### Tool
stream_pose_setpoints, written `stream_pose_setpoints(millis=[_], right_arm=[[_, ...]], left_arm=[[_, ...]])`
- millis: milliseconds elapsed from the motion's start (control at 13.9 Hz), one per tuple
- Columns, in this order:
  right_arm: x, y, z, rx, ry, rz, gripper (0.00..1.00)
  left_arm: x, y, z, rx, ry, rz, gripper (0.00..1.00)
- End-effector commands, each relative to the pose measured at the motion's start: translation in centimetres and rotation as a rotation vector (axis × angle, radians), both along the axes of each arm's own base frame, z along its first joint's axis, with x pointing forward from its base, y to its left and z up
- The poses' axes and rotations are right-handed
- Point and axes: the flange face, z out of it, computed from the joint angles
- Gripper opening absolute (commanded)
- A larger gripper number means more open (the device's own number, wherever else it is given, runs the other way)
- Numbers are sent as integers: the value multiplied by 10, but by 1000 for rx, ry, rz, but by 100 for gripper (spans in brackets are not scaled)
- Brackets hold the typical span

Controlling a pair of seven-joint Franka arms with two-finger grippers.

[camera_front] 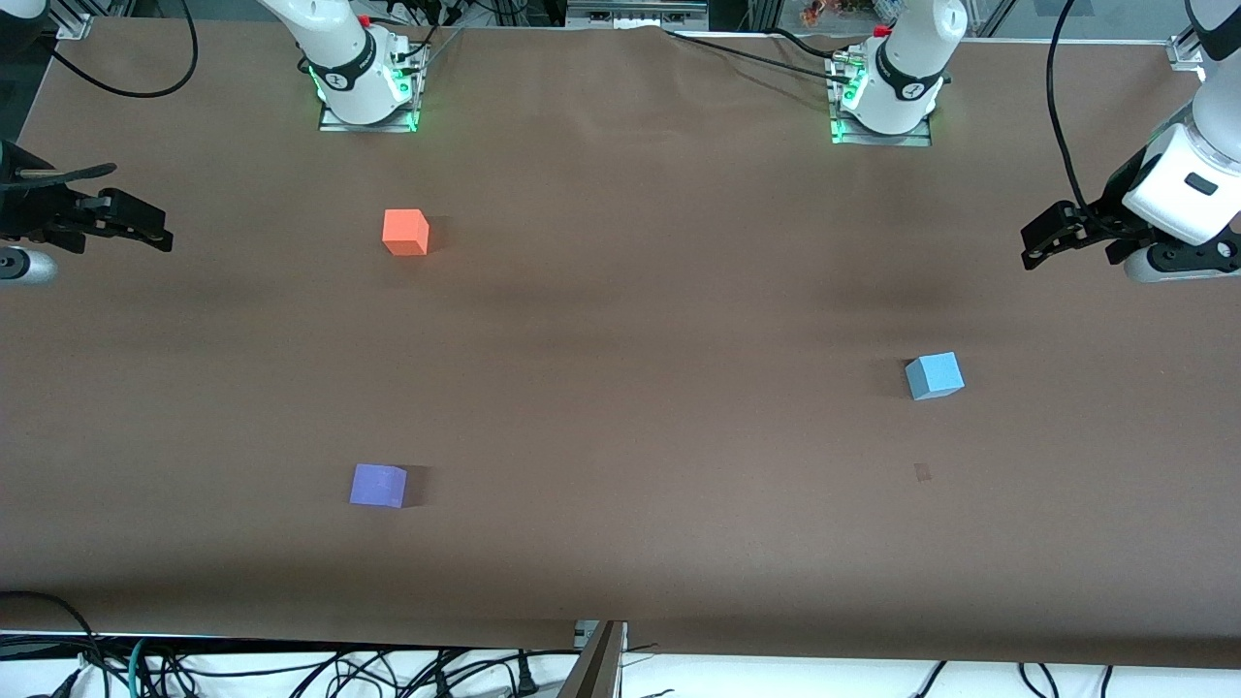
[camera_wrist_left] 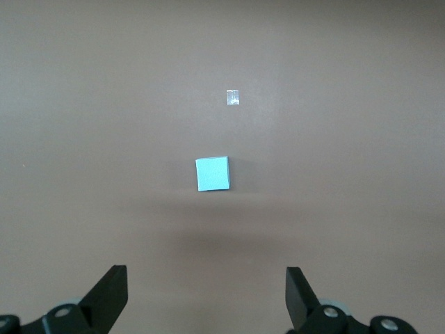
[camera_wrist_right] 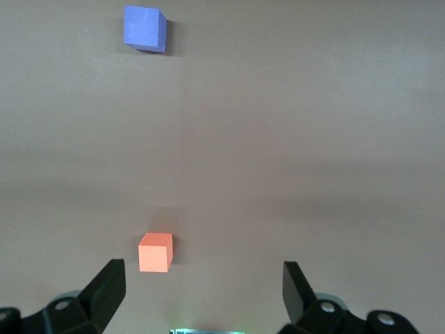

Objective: Place blue block between orange and purple blocks

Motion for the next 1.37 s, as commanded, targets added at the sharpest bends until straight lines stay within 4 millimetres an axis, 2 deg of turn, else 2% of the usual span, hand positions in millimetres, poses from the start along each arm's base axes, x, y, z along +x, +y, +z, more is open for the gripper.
stream_pose_setpoints(millis=[0,1010,1298], right_arm=[[0,-2,1,20,-7,8,100],[0,-2,1,20,-8,7,100],[0,-2,0,20,-5,10,100]], left_arm=[[0,1,8,11,-8,-19,100],[-1,7,13,12,-19,33,100],[-1,2,13,14,-20,40,100]])
